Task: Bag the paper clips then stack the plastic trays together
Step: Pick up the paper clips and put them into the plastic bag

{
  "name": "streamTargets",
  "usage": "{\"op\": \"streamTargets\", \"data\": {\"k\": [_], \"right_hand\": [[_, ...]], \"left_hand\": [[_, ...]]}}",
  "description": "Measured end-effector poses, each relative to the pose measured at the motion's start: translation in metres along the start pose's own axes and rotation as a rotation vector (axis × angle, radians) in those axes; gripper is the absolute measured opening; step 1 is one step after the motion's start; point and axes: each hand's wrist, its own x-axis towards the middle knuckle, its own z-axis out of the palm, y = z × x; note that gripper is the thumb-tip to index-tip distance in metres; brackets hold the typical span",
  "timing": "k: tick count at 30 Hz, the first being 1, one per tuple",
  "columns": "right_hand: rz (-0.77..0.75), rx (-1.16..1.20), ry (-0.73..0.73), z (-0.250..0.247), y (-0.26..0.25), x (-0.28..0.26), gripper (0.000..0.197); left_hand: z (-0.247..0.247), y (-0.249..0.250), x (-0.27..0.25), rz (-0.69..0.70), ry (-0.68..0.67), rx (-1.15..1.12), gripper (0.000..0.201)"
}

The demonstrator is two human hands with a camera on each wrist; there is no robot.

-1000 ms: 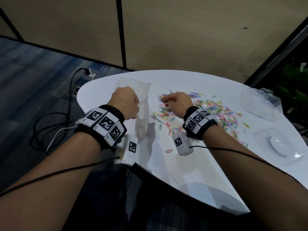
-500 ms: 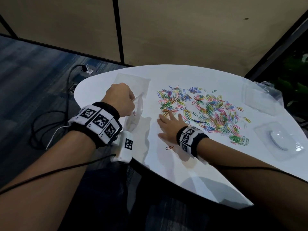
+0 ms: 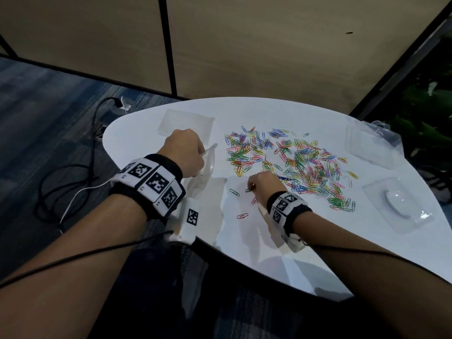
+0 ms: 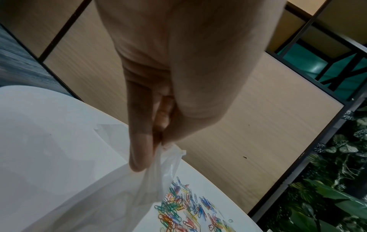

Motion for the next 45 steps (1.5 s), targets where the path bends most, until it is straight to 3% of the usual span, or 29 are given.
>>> {"op": "streamTargets", "data": {"k": [4, 7, 9, 11, 15, 17, 21, 24, 26, 28, 30, 32, 35, 37, 40, 45], "right_hand": [[0.215, 0.341, 0.104, -0.016, 0.021, 0.006, 0.012], [0.349, 0.930, 0.091, -0.043, 0.026, 0.007, 0.012], [0.308, 1.358, 0.104, -0.066, 0.015, 0.005, 0.017], [0.189, 1.621, 0.112, -0.086, -0.006, 0.000, 0.019], [0.031, 1.743, 0.026, -0.095, -0.058, -0.013, 0.017], [-0.025, 1.650, 0.029, -0.084, -0.074, -0.014, 0.018], [-0.097, 1.168, 0.181, -0.067, -0.085, -0.013, 0.016], [-0.207, 0.890, 0.117, -0.076, -0.082, -0.016, 0.023], [-0.241, 0.904, 0.144, -0.087, -0.075, -0.019, 0.023], [-0.208, 1.007, 0.264, -0.090, -0.063, -0.021, 0.027], [-0.188, 0.889, 0.315, -0.082, -0.049, -0.021, 0.030], [-0.230, 0.515, 0.146, -0.060, -0.042, -0.025, 0.028], [-0.293, 0.084, -0.205, -0.009, -0.041, -0.042, 0.065], [-0.392, -0.100, -0.220, 0.025, -0.038, -0.061, 0.081], [-0.467, -0.254, -0.119, 0.058, -0.012, -0.082, 0.089], [-0.392, -0.326, -0.052, 0.052, 0.044, -0.069, 0.087]], "left_hand": [[0.005, 0.003, 0.002, 0.010, -0.023, 0.001, 0.034], [0.008, 0.004, 0.004, 0.014, -0.033, 0.010, 0.034], [0.009, 0.004, 0.005, 0.015, -0.039, 0.014, 0.035], [0.010, 0.004, 0.006, 0.013, -0.044, 0.010, 0.035], [0.012, 0.005, 0.006, 0.028, -0.021, 0.004, 0.034], [0.011, 0.006, 0.004, 0.040, -0.010, 0.007, 0.032], [0.007, 0.003, 0.004, 0.035, -0.019, 0.008, 0.028], [0.005, 0.000, 0.005, 0.011, -0.001, -0.016, 0.026], [0.002, -0.001, 0.005, 0.002, 0.012, -0.027, 0.029], [0.000, 0.000, 0.004, 0.008, 0.018, -0.015, 0.031], [-0.001, 0.001, 0.002, 0.004, 0.017, -0.007, 0.032], [-0.001, 0.002, 0.002, -0.005, 0.013, -0.005, 0.031], [-0.001, 0.003, 0.001, 0.001, -0.003, 0.002, 0.032], [-0.002, 0.003, 0.001, 0.004, -0.013, 0.010, 0.031], [-0.004, 0.001, 0.002, 0.002, -0.013, 0.018, 0.030], [-0.002, 0.004, 0.003, 0.015, -0.036, 0.036, 0.029]]}}
